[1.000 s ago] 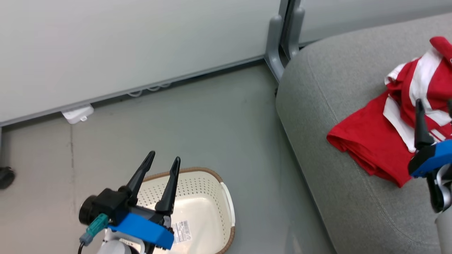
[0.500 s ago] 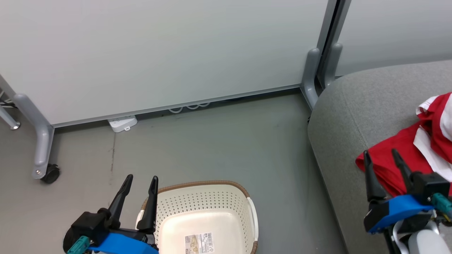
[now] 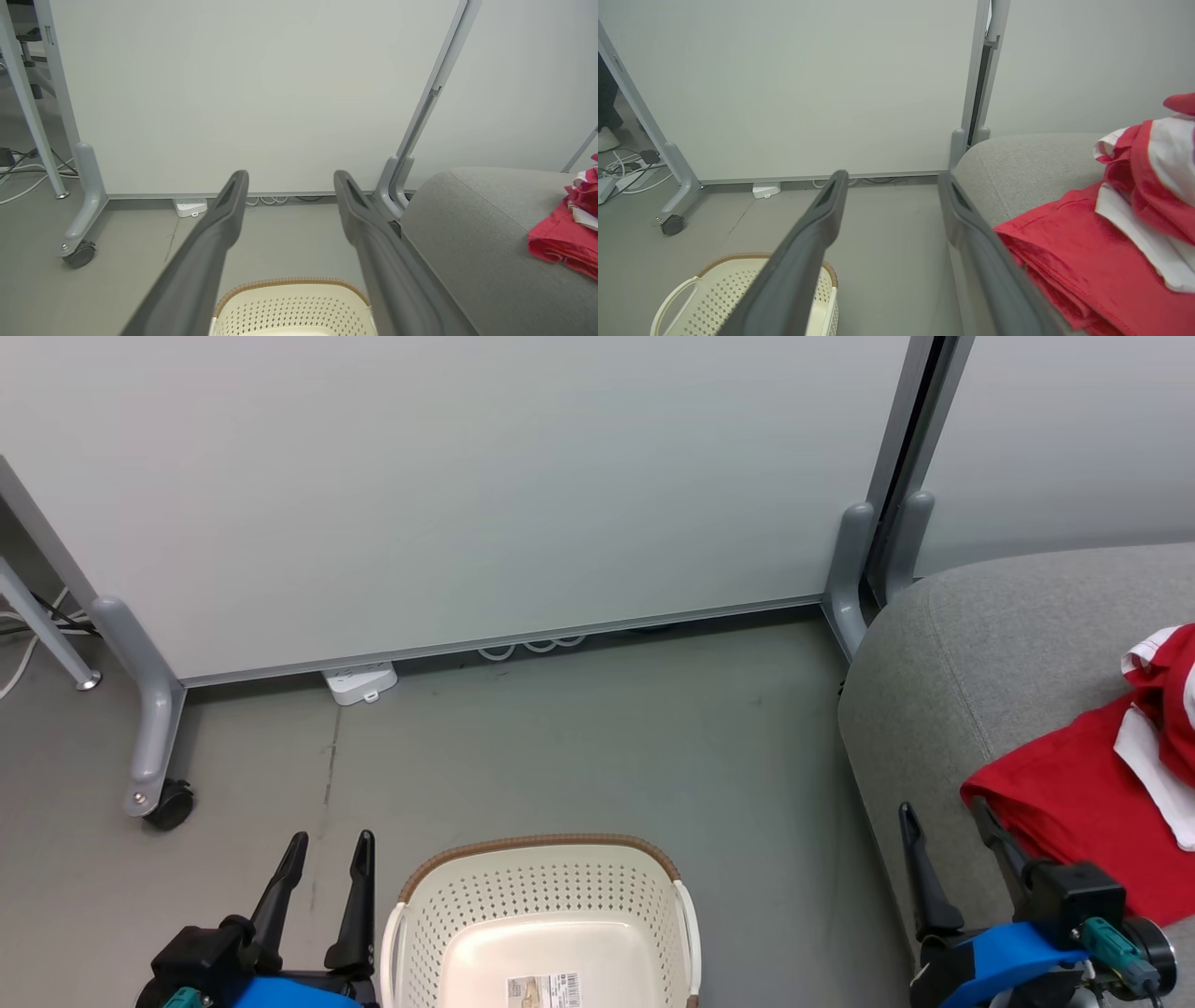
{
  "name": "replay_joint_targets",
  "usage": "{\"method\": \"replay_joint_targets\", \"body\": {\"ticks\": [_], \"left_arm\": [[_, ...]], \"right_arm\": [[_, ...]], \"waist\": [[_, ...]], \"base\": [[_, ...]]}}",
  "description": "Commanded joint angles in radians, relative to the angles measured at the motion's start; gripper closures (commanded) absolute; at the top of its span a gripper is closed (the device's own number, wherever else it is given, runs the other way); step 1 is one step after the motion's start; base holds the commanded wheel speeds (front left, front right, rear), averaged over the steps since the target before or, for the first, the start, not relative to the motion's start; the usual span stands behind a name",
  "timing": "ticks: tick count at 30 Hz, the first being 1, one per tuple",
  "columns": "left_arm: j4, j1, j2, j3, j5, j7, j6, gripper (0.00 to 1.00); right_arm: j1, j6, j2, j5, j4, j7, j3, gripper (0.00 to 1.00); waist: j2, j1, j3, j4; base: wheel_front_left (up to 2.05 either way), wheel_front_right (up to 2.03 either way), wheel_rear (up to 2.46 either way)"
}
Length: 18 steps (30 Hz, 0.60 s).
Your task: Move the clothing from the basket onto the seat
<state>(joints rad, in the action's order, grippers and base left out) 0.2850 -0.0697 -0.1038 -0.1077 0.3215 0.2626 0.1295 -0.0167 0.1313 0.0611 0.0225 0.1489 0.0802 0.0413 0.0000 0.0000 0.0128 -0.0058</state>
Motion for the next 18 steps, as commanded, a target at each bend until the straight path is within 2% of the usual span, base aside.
{"method": "replay_joint_targets", "body": {"ticks": [1, 18], "left_arm": [[0.003, 0.012, -0.002, 0.004, 0.0, 0.003, 0.001, 0.0], [0.031, 0.014, -0.008, 0.001, -0.004, 0.003, 0.001, 0.0]], "right_arm": [[0.013, -0.001, -0.004, 0.002, -0.006, 0.006, -0.001, 0.0], [0.025, -0.001, -0.012, 0.017, -0.007, 0.009, -0.021, 0.0]], "waist": [[0.0, 0.0, -0.001, 0.001], [0.0, 0.0, 0.0, 0.008]], "base": [[0.0, 0.0, 0.0], [0.0, 0.0, 0.0]]}}
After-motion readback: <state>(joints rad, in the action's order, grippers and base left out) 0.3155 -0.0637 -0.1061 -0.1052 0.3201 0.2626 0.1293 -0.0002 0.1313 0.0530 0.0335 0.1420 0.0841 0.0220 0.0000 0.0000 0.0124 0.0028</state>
